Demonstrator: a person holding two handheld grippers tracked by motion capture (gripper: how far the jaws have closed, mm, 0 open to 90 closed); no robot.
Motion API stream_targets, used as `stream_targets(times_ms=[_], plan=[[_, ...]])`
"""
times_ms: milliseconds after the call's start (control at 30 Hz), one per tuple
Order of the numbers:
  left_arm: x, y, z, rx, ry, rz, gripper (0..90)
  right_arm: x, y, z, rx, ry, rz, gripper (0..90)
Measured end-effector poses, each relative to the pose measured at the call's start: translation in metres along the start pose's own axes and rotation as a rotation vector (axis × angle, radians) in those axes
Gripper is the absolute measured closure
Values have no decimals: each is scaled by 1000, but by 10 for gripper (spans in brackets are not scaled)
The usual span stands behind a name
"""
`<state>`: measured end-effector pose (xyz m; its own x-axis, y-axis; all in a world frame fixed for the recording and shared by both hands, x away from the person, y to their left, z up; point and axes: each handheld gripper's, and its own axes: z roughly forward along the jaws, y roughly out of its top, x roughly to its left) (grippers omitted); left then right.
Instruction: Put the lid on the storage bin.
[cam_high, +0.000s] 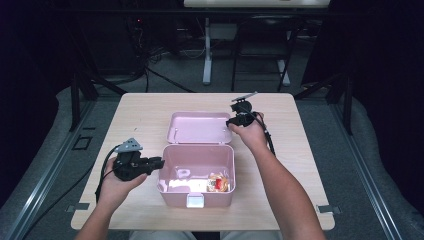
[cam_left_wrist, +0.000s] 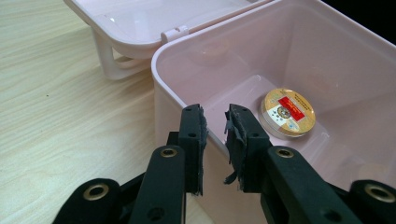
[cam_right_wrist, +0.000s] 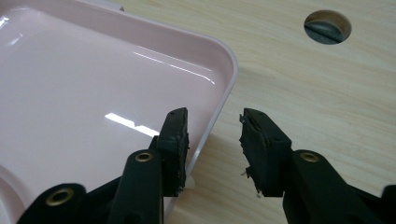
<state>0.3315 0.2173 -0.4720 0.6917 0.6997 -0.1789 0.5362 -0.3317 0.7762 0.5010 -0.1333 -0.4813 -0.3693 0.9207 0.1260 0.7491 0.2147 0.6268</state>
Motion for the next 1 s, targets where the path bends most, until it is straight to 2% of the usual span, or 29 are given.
stream_targets(times_ms=[267, 600, 1000], plan=[[0, 0, 0, -1, 1, -1, 766, 2, 0, 4, 0, 1, 27, 636], [-1, 0, 0, -5, 0, -3, 769, 4, 1, 8, 6, 0, 66, 740], [-1, 0, 0, -5, -2, -5, 773, 4, 2, 7, 12, -2, 100, 759]])
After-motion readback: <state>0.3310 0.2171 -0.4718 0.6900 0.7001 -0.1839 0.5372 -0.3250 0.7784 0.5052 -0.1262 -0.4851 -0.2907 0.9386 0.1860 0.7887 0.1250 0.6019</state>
